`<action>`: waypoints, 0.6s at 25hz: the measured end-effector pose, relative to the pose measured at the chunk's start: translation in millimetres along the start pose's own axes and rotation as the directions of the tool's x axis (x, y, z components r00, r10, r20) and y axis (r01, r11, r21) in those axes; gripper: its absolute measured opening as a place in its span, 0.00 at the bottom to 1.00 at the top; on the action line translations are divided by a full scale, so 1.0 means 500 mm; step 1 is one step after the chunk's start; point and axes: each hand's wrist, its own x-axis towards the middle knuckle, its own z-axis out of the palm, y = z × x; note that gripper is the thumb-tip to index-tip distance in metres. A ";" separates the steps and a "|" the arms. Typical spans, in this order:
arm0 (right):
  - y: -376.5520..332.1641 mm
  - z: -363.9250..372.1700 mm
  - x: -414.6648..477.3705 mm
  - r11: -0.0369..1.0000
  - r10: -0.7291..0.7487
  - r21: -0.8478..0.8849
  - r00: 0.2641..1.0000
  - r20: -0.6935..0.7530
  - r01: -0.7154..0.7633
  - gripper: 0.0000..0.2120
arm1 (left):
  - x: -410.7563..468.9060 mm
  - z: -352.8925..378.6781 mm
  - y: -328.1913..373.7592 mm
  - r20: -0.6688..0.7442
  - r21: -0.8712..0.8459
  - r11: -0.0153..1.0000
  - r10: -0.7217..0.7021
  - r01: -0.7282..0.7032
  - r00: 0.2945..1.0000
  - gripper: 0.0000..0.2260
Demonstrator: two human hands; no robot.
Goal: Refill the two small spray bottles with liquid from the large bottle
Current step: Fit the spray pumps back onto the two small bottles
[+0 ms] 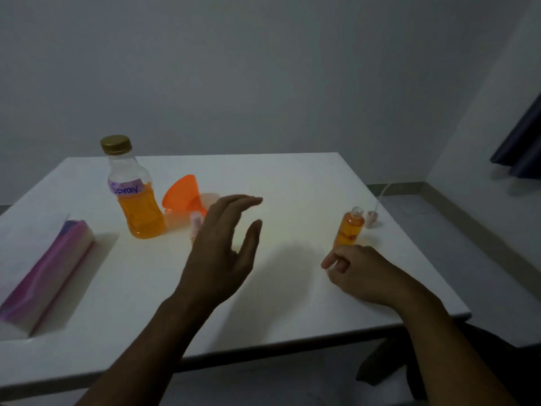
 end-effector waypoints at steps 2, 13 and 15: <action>0.028 -0.031 -0.008 0.999 0.048 0.010 0.999 -0.003 -0.048 0.05 | 0.006 0.060 0.005 0.102 -0.076 0.996 -0.030 0.038 0.994 0.15; 0.137 -0.043 0.161 0.919 0.343 0.375 0.722 -0.601 -0.125 0.24 | 0.078 0.344 0.050 0.446 -0.208 0.875 -0.313 0.438 0.838 0.34; 0.147 -0.036 0.190 0.921 0.332 0.376 0.703 -0.629 -0.098 0.23 | 0.078 0.359 0.047 0.430 -0.223 0.876 -0.305 0.428 0.850 0.29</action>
